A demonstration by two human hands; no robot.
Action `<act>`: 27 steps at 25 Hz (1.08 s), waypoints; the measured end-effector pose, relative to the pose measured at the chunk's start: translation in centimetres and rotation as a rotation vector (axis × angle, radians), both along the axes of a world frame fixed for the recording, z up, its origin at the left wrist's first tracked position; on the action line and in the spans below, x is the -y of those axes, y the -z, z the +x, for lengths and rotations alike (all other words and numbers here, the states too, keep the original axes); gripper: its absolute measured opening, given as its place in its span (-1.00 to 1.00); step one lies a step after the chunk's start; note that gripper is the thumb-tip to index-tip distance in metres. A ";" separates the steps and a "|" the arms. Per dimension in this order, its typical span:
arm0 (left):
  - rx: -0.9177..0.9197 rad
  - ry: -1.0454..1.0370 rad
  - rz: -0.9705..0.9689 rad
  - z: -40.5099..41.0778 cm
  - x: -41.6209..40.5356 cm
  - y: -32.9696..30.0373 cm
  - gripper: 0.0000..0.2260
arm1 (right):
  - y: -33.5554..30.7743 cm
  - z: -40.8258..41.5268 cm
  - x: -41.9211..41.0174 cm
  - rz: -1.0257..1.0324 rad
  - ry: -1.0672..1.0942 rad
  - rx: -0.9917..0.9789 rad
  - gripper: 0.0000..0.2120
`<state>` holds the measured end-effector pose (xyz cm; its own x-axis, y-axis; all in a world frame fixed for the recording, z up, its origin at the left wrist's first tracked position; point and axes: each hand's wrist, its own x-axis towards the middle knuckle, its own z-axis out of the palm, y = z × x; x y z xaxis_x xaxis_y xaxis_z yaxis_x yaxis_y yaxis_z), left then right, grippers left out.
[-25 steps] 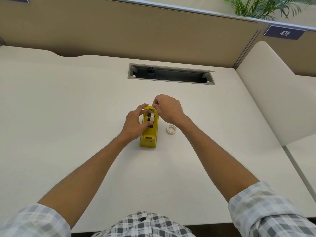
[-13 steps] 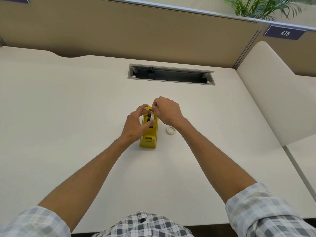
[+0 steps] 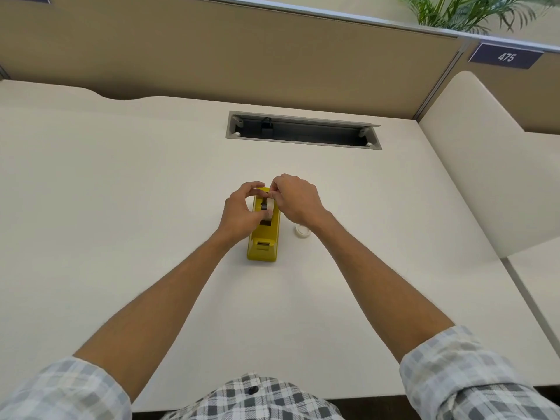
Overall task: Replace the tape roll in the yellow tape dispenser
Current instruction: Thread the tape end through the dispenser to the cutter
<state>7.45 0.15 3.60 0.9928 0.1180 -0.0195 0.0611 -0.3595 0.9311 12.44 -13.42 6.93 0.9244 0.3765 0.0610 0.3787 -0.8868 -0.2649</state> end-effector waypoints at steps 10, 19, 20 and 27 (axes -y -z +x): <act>0.032 -0.036 0.251 0.2 -0.4 0.3 -0.78 | 0.1 -0.2 -0.1 -0.008 0.006 -0.016 -0.84; 0.035 -0.031 0.313 0.2 -0.3 0.5 -0.79 | 0.0 -0.4 0.1 0.021 0.006 -0.022 -0.84; 0.039 -0.027 0.313 0.1 -0.3 0.6 -0.76 | 0.0 -0.3 0.1 0.026 0.006 -0.027 -0.84; 0.163 -0.022 0.282 -0.9 0.0 0.4 -0.76 | 0.1 -0.6 0.1 0.015 0.014 -0.034 -0.81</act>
